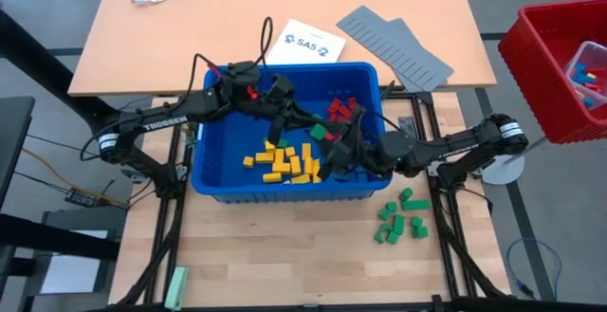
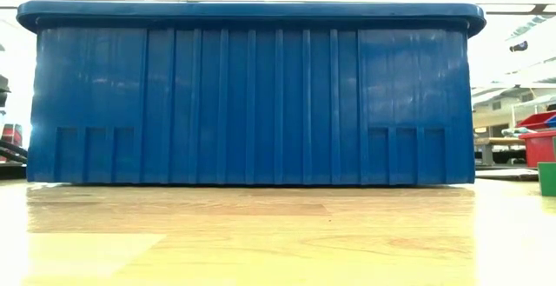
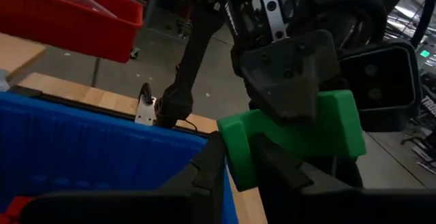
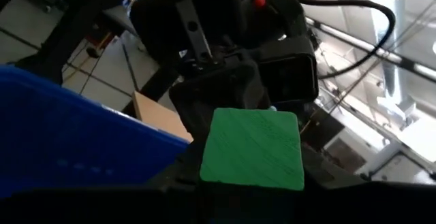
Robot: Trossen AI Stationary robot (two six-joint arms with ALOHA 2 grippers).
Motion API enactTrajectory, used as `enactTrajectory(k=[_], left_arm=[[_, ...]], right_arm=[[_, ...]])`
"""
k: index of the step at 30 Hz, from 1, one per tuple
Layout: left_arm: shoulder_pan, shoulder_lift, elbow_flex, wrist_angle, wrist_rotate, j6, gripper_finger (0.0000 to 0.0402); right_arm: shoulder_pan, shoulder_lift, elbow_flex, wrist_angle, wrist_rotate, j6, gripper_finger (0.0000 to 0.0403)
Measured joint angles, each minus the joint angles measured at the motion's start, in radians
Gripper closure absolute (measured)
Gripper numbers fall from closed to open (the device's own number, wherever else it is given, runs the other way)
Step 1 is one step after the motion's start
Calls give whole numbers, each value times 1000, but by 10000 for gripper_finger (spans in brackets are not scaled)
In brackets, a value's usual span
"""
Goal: Sort blocks
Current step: Remove the green block from the blue bin
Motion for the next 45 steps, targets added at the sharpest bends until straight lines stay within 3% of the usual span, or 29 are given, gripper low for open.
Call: enactTrajectory(k=[6,12,15,22,28,35,41,45], left_arm=[[93,-24,1,-32,82,24,290],[175,-45,1,-145,79,86,283],[198,-47,1,-199,73,125,282],[210,-47,1,-314,43,203,282],[210,-47,1,-328,26,211,282],[209,-47,1,-333,26,227,282],[209,-46,1,-347,24,233,282],[209,-47,1,-349,24,240,282]], right_arm=[[46,-24,0,23,113,52,291],[92,-102,1,-94,115,289,291],[107,-149,1,-247,11,455,291],[96,-219,2,-686,-430,1048,291],[129,-195,1,-1062,-712,1493,291],[246,-111,1,-1318,-796,1691,291],[349,-45,-5,-1469,-753,1791,291],[403,-34,-85,-1535,-713,1908,291]])
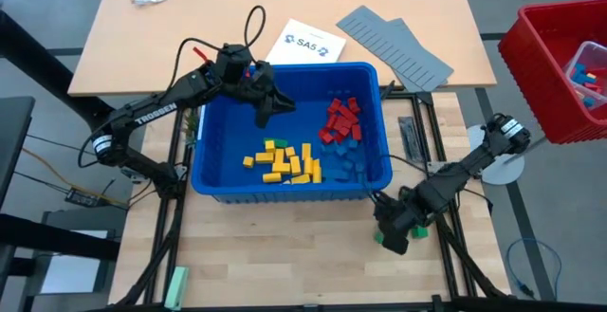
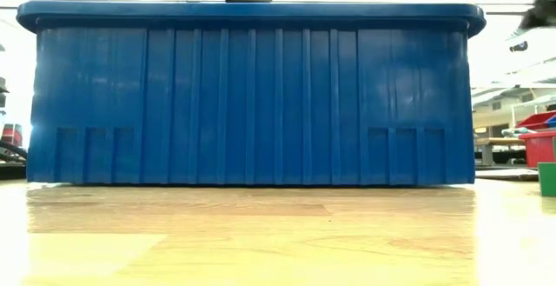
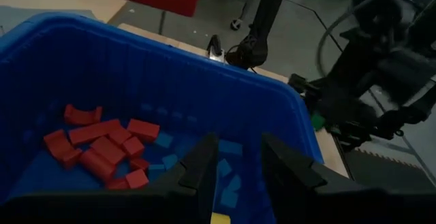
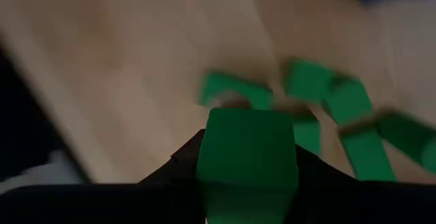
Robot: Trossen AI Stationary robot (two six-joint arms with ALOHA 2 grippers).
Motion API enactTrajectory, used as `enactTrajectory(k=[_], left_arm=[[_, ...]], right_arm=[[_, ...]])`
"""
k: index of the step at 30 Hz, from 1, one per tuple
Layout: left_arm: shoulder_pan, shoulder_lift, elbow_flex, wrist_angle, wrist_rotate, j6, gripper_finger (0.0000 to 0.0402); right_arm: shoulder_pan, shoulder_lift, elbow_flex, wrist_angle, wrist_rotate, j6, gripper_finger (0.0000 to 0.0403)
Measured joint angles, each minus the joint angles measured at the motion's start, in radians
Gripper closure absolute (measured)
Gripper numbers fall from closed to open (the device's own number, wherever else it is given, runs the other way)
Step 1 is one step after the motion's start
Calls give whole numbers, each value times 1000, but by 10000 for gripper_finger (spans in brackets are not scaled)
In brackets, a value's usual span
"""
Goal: Sort blocks
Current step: Remove the green block from the blue bin
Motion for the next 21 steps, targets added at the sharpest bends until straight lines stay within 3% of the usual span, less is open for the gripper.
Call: enactTrajectory(k=[11,21], left_arm=[[0,0,0,-2,0,12,282],[0,1,0,-2,-6,19,282]], right_arm=[[36,-1,-244,46,31,168,265],[30,-73,-153,-71,38,230,201]])
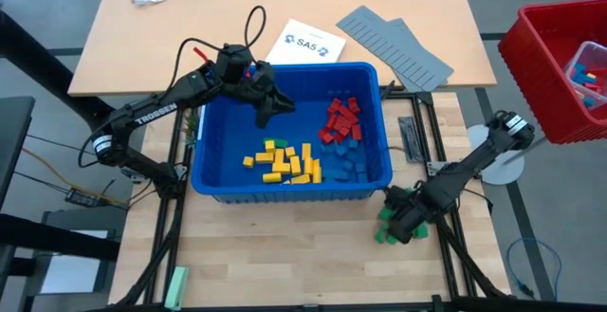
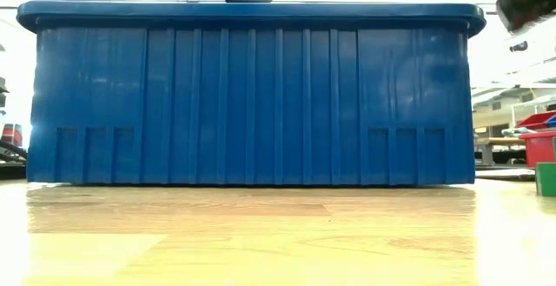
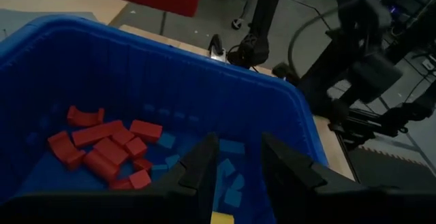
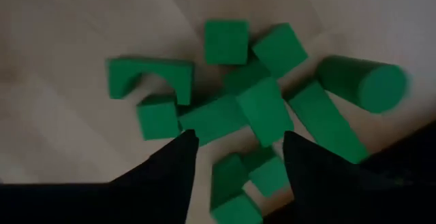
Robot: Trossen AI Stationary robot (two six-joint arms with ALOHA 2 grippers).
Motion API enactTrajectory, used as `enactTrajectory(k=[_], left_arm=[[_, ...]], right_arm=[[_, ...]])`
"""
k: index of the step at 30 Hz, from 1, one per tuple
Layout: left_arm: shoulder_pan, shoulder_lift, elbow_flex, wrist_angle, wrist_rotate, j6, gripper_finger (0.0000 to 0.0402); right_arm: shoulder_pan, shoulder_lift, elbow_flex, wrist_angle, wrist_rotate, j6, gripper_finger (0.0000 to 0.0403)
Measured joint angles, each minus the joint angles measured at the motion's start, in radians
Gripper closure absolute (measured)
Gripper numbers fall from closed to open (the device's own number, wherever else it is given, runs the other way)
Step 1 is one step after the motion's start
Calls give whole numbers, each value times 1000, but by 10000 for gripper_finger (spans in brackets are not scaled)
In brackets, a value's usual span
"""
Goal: Sort blocks
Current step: Remove the green block from the blue bin
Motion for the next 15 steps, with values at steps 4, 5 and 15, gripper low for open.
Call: enactTrajectory(k=[4,5,15], left_arm=[[0,0,0,0,0,3,282],[0,0,0,0,0,3,282],[0,0,0,-109,-1,55,282]], right_arm=[[-13,-77,98,-54,38,30,163],[-20,-96,128,-55,58,32,156],[-87,-164,340,148,500,-294,139]])
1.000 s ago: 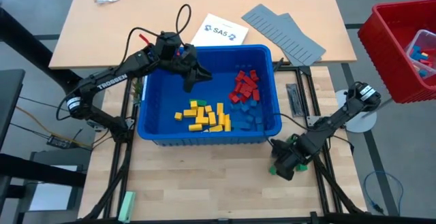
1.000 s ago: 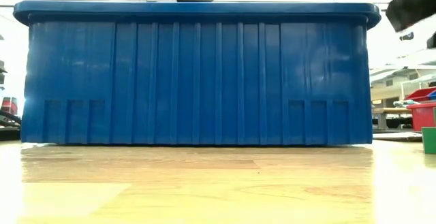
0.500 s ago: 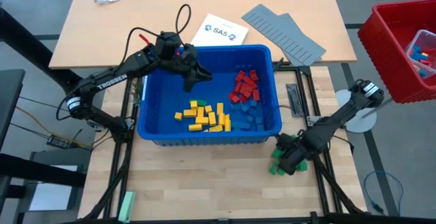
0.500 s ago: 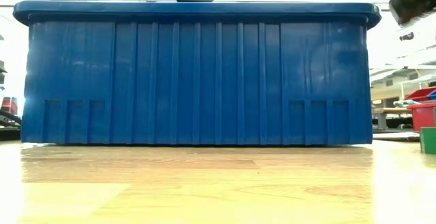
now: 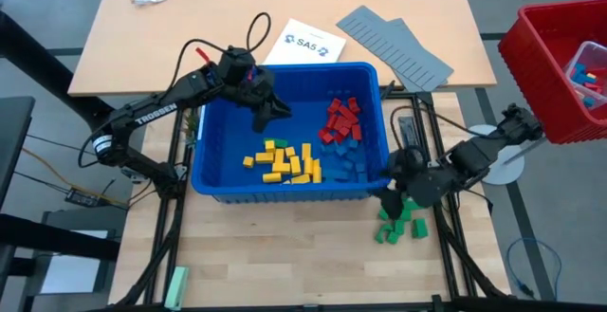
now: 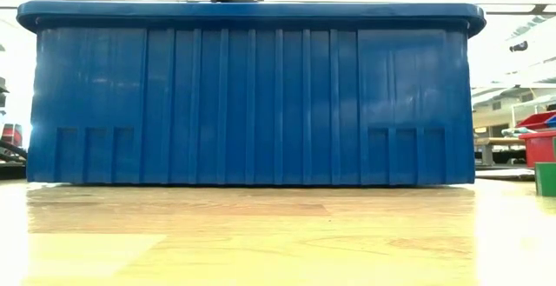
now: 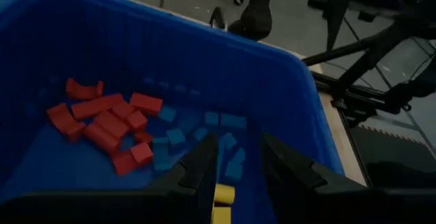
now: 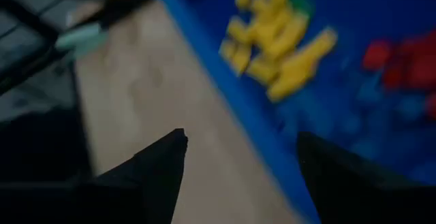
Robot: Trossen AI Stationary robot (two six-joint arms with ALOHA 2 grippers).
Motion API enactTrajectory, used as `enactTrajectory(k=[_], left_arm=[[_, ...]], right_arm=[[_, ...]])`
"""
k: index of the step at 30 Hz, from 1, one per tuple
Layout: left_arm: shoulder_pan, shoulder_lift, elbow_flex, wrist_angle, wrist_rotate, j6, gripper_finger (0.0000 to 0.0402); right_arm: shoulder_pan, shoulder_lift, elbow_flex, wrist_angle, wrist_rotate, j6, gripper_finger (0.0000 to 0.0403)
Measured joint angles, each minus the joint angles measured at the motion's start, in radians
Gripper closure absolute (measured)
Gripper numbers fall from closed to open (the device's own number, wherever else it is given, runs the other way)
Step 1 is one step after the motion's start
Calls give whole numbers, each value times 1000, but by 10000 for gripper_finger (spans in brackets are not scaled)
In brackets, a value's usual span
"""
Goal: Sort blocks
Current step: Remove the green block from the blue bin
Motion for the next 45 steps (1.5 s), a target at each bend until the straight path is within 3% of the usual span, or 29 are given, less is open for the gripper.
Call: enactTrajectory(k=[3,8,13,18,24,30,38,45], left_arm=[[0,-12,0,-19,-36,-3,282],[2,-73,0,-69,-164,-1,282],[2,-145,1,-169,-384,13,282],[2,-198,1,-339,-693,-8,282],[5,-239,1,-503,-888,-51,282],[77,-303,-79,-610,-912,-152,282],[133,-440,-249,-504,-916,-193,282],[159,-446,-299,-422,-911,-170,260]], right_arm=[[-53,4,0,29,127,-63,147],[-171,6,-1,-14,153,-78,164],[-282,6,-1,-18,181,-154,174],[-415,6,-1,-97,170,-147,183],[-538,6,-2,-150,127,-168,198],[-662,6,-2,-196,53,-197,201],[-794,6,-2,-195,0,-294,174],[-861,6,-2,-161,-22,-358,130]])
